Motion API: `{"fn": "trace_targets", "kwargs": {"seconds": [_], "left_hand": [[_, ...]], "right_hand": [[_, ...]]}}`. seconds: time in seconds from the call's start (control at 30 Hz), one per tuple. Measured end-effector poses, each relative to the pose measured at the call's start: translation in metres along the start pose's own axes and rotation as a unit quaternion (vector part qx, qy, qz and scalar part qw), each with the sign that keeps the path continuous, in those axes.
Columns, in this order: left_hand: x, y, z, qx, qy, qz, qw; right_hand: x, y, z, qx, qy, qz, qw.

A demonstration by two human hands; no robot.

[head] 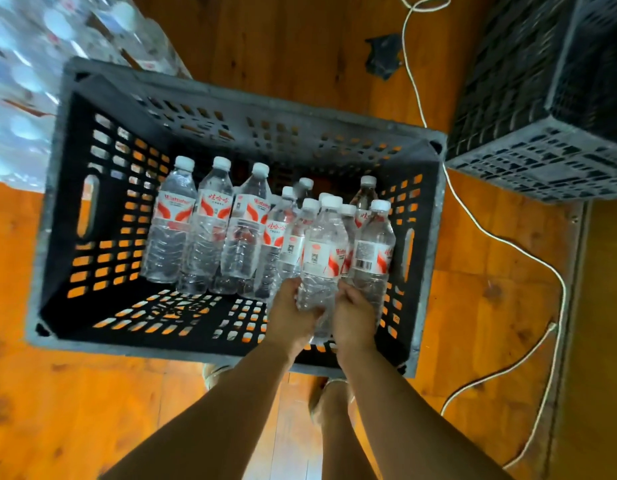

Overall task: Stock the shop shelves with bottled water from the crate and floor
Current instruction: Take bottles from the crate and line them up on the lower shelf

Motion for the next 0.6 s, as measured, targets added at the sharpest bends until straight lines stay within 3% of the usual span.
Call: {"fn": "trace_targets", "kwargs": {"seconds": [0.2, 0.3, 0.43, 0.53, 0.6], "left_hand": [[-0.01, 0.035, 0.025, -0.027, -0.039, 0.036, 0.998], [-0.02, 0.063, 0.047, -0.063, -0.035, 0.012, 0.997], [-0.051, 0.102, 0.092, -0.166, -0.011, -0.105, 0.98], [-0.089, 0.133, 0.136, -0.211, -0.012, -0.217, 0.953], [-0.115, 0.159, 0.166, -0.231, -0.017, -0.249, 0.94]], "right_hand": [[-0.038, -0.005, -0.006, 0.101, -0.015, 0.0, 0.995], [-0.056, 0.003, -0.036, 0.079, 0.043, -0.016, 0.996], [-0.091, -0.002, -0.09, 0.031, 0.073, -0.162, 0.984], [-0.148, -0.016, -0.134, 0.026, 0.044, -0.3, 0.953], [-0.193, -0.024, -0.168, 0.043, 0.047, -0.363, 0.93]]}}
Point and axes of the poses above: each hand's wrist, its own x-axis towards the middle knuckle, its own y-axis out of the back of the hand, z = x × y, the point moved 7 cm from there along x, towards the middle knuckle, and after that the axes turned 11 degrees about z, right-handed, at the moved point
